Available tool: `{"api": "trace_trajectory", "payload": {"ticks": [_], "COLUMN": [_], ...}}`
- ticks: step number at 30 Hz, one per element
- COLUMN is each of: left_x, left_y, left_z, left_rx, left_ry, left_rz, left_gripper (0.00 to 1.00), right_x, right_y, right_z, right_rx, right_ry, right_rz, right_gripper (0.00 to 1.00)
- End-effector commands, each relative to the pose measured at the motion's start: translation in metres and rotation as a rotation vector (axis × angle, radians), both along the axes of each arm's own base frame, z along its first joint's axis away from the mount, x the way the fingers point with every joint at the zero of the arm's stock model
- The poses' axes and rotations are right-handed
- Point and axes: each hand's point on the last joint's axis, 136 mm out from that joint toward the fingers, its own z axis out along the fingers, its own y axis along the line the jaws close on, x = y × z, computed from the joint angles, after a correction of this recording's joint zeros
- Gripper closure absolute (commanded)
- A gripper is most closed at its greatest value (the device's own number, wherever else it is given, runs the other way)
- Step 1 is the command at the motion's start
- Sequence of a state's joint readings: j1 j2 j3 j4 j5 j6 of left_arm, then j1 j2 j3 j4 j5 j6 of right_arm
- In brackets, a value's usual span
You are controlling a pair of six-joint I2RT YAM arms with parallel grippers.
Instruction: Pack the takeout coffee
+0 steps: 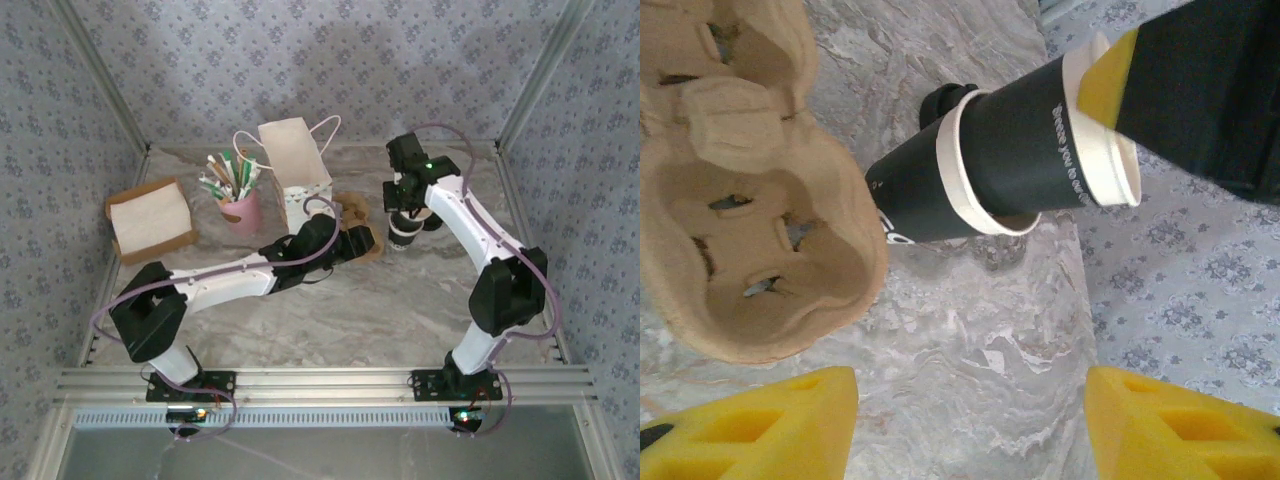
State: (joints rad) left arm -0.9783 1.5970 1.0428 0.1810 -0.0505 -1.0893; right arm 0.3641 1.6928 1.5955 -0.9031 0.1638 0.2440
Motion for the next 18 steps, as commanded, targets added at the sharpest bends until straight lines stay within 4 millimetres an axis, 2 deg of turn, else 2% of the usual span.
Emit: {"api": "trace_trajectory", "payload": {"ticks": [1, 6, 12, 18], "left_x": [-0.003, -0.008, -0.016, -0.025], "left_y": [0.011, 0.021, 0.044, 0.074], "left_z": [0.006, 0.007, 0.021, 0.043], "left_rx": [0.032, 0.049, 0.072, 0.109], "left_ry": [-0.03, -0.036, -0.072, -0.122], "left_rz": [0.015, 0.016, 0.035, 0.065], "left_gripper": [0.38, 0.37, 0.36, 0.34], "right_x": [0.012, 0.001, -0.025, -0.06], "right_y": [0.009, 0.001, -0.012, -0.003], "right_z": [0.018, 0.04, 0.09, 0.125], "right_rx": [0.011, -0.071, -0.131, -0.09], "right_ry": [-0.057, -0.07, -0.159, -0.214], "right_rz": [0.01, 0.005, 0.013, 0.088], "right_gripper": [1.0, 1.0, 1.0, 1.0]}}
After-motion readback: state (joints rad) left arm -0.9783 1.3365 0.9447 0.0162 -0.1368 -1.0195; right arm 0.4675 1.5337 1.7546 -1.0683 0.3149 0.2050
